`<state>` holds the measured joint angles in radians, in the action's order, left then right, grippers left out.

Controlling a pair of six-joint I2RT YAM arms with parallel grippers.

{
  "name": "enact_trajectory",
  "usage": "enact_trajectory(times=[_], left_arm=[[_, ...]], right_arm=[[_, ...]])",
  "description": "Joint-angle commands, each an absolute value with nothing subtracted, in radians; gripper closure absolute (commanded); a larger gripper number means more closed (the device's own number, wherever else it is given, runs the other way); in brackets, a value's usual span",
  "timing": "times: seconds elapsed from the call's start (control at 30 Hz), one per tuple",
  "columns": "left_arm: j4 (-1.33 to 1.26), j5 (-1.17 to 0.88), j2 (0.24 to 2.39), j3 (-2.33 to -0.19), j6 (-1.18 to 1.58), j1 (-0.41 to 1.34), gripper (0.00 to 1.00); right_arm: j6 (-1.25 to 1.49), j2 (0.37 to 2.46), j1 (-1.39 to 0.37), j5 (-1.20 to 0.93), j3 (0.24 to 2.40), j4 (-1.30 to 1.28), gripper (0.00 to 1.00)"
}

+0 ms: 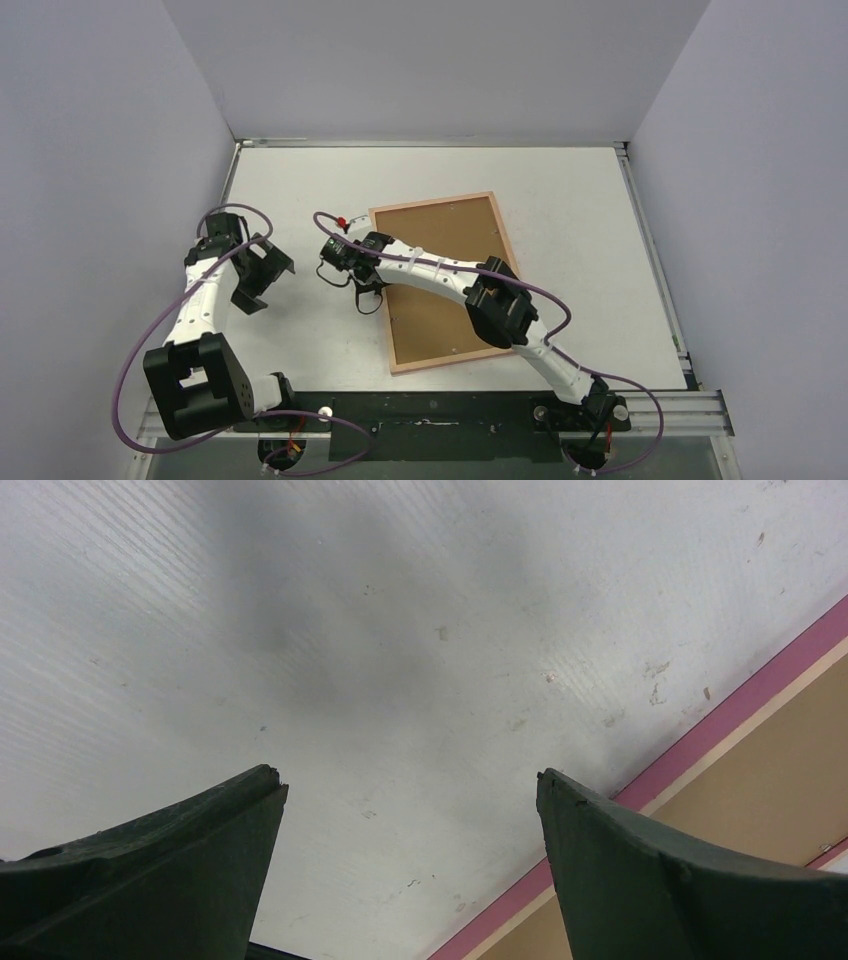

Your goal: Put the photo into the frame

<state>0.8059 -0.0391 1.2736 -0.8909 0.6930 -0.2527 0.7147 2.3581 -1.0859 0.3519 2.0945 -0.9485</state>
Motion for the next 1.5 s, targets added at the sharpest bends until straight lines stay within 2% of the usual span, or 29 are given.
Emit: enact_trajectory(times=[0.0,0.37,0.7,0.93,1.2,1.37,1.47], left_arm=[[0.76,-0.063,1.269,-0.886,0.676,-0.259,0.03],[0.742,-0.083,1.278,-0.879,0.676,-0.259,0.04],[0.693,-0.163,1.279,-0.839,0.688,-0.259,0.04],[0.642,-0.228,1.284,-0.81,0.681,-0.246,0.05],[0.613,-0.318,1.289,-0.812,0.638,-0.233,0.09],[0.553,-0.505,1.291,-0.79,0.614,-0.233,0.14],[0.489,-0.614,1.262,-0.76,0.617,-0.217,0.18]], right_arm=[[0.763,2.391,-1.079,0.389,2.169,-1.035,0.65],[0.774,2.404,-1.079,0.381,2.15,-1.025,0.65],[0.811,2.425,-1.062,0.335,2.148,-1.002,0.75],[0.828,2.43,-1.053,0.293,2.14,-0.985,0.74],[0.828,2.373,-1.034,0.277,2.149,-0.943,0.92],[0.807,2.275,-0.984,0.229,2.147,-0.872,0.99],[0.798,2.235,-0.948,0.179,2.174,-0.856,1.0]])
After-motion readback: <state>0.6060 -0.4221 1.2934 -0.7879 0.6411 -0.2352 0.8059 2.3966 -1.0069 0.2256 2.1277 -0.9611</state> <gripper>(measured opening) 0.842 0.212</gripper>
